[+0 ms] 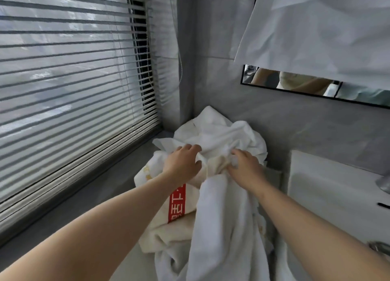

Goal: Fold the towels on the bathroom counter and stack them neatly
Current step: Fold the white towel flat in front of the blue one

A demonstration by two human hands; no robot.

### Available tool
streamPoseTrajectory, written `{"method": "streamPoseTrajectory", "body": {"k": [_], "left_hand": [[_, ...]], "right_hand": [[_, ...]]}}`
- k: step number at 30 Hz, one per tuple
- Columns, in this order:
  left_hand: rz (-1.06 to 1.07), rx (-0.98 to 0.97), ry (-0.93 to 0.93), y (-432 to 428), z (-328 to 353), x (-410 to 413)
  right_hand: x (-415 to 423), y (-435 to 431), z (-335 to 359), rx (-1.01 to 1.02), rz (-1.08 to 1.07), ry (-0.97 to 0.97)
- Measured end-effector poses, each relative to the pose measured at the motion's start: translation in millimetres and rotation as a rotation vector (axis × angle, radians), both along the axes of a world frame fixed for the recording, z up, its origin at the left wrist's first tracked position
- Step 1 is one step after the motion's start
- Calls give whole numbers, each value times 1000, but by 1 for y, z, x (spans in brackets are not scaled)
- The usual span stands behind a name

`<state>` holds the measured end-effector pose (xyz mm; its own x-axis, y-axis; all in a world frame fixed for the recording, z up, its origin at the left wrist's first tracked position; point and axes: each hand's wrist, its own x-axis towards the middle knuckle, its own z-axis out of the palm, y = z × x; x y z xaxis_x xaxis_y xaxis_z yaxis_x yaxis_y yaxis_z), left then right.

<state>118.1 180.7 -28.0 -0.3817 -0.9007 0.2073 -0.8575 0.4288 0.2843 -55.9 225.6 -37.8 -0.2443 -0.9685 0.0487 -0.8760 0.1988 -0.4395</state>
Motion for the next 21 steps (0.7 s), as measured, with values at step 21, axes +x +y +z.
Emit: {"method": "streamPoseTrajectory", "body": {"k": [21], "left_hand": [[-93, 266, -150, -165, -61, -86]], "right_hand": [[-67, -137, -26, 130, -53, 172]]}}
